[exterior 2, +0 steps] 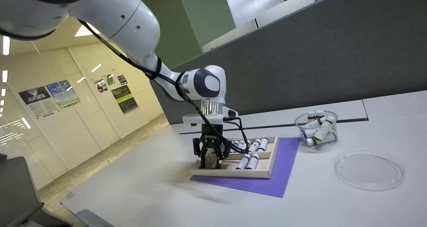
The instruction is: Pick up the three small bottles from the bottom compartment of the wooden tray and put them on the table.
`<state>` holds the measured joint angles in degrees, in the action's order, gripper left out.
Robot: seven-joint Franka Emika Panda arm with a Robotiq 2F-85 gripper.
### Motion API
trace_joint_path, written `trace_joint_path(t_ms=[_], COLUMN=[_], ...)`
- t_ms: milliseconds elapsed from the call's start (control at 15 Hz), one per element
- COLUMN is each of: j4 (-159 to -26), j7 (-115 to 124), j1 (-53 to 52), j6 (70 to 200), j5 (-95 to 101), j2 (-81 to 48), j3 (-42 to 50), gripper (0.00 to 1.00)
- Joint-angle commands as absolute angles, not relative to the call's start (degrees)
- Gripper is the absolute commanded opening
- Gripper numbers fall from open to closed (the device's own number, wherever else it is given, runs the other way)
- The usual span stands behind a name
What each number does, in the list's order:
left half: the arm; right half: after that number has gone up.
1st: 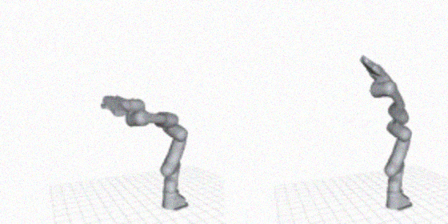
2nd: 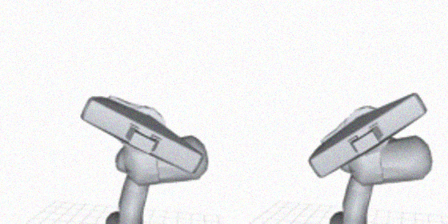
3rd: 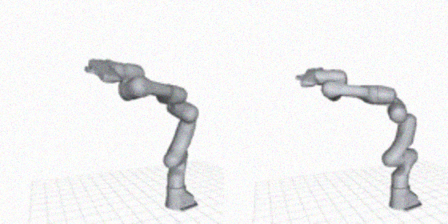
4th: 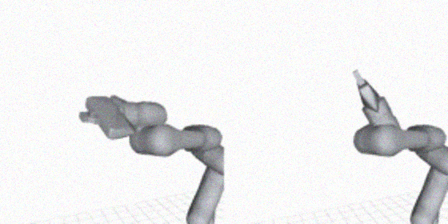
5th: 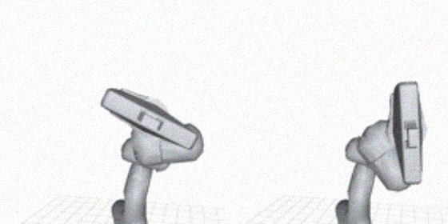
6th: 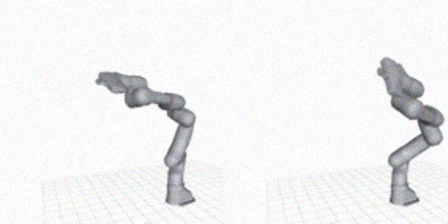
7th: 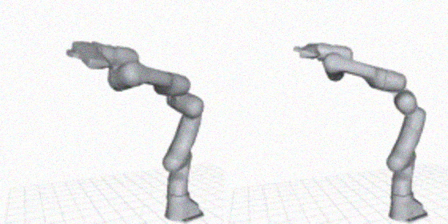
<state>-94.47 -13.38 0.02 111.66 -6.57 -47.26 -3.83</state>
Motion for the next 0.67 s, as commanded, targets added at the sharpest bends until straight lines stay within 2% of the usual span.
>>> trace_joint_path(t_ms=[0,200,267,333,600], j4=[-92.85,-92.65,-92.50,-92.35,-91.54], j7=[-11.67,-11.62,-11.53,-11.61,-11.96], j1=[0.20,0.36,0.52,0.77,1.89], j6=[110.76,110.72,110.43,110.00,107.72], j5=[-5.81,-5.73,-5.89,-6.18,-7.84], j2=[-47.64,-47.49,-47.34,-47.10,-43.69], j3=[-3.86,-3.68,-3.67,-3.79,-4.58], gripper=[0.26,0.03,0.00,0.05,0.05])
